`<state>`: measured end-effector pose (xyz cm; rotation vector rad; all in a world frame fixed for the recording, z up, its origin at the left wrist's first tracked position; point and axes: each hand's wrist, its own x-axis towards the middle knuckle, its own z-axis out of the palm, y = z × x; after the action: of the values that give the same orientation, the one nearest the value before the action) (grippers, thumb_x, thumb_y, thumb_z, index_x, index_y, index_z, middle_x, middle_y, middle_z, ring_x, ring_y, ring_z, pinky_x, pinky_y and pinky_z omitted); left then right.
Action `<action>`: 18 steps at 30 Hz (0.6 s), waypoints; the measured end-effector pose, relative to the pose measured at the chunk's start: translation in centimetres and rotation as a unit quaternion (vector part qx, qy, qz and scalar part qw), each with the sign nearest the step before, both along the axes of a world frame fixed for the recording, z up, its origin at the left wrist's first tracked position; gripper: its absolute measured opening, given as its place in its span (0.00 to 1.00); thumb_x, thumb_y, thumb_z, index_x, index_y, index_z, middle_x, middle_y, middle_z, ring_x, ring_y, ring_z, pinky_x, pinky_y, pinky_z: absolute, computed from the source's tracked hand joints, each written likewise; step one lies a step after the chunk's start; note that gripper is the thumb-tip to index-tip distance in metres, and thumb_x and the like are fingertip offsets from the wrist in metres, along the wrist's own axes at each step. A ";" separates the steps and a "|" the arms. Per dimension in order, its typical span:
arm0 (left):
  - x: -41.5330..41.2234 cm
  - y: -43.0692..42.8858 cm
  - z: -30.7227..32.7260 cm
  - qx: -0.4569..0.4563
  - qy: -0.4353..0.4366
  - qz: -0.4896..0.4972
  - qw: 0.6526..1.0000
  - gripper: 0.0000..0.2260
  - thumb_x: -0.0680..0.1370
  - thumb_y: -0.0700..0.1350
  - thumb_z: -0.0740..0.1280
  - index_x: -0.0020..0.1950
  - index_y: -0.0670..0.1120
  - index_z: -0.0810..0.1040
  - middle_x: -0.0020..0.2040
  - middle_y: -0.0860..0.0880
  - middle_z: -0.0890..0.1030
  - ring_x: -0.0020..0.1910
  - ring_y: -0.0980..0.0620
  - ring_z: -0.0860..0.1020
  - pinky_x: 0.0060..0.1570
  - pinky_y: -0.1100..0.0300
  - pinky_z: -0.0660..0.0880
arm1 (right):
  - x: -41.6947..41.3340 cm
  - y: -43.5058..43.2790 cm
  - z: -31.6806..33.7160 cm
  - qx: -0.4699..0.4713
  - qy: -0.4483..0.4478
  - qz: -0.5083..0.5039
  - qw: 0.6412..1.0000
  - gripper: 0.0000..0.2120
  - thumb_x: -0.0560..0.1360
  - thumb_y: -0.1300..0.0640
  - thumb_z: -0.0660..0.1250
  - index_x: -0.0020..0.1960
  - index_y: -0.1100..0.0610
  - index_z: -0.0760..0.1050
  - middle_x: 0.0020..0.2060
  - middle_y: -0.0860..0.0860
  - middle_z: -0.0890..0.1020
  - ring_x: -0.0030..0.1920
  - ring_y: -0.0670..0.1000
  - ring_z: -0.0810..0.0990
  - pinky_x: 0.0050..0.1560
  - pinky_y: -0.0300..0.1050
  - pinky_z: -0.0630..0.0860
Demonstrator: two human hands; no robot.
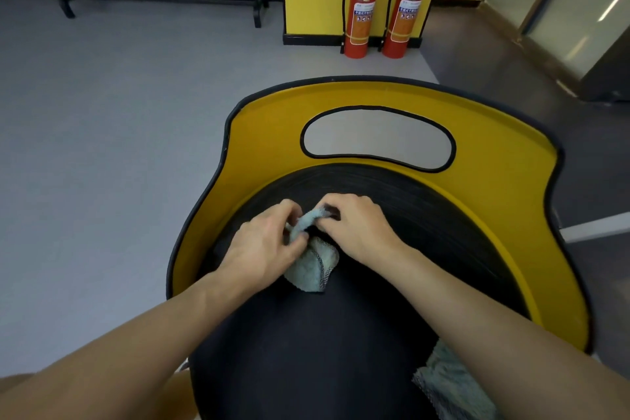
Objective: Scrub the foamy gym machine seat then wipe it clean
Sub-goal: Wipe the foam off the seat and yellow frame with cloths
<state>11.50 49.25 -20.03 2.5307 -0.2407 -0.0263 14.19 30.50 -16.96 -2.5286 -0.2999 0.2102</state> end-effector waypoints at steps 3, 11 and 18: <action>0.0 -0.3 -1.0 0.011 0.021 -0.003 1.000 0.04 0.80 0.53 0.65 0.53 0.59 0.74 0.48 0.59 0.77 0.47 0.57 0.77 0.47 0.53 0.77 | -0.4 -2.1 1.1 0.081 0.010 -0.025 0.996 0.05 0.78 0.50 0.67 0.47 0.48 0.80 0.39 0.46 0.83 0.42 0.48 0.81 0.47 0.55 0.79; 1.1 -1.1 -0.1 -0.183 0.079 0.023 0.980 0.09 0.82 0.54 0.63 0.45 0.53 0.75 0.38 0.53 0.81 0.37 0.54 0.77 0.41 0.49 0.74 | -1.7 -7.6 3.8 0.239 0.085 -0.090 0.963 0.12 0.84 0.51 0.63 0.49 0.58 0.80 0.45 0.55 0.85 0.47 0.51 0.86 0.44 0.51 0.85; 1.9 -0.2 3.2 -0.193 0.198 -0.111 0.955 0.15 0.77 0.59 0.71 0.43 0.47 0.81 0.32 0.53 0.72 0.30 0.56 0.67 0.31 0.61 0.64 | -4.0 -10.6 2.9 0.211 0.111 -0.184 0.954 0.13 0.83 0.52 0.64 0.49 0.62 0.79 0.42 0.60 0.85 0.40 0.57 0.86 0.37 0.54 0.85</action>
<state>13.45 49.10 -16.82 2.0439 -0.3310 -0.5189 10.21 19.88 -14.04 -2.0645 0.1993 0.2493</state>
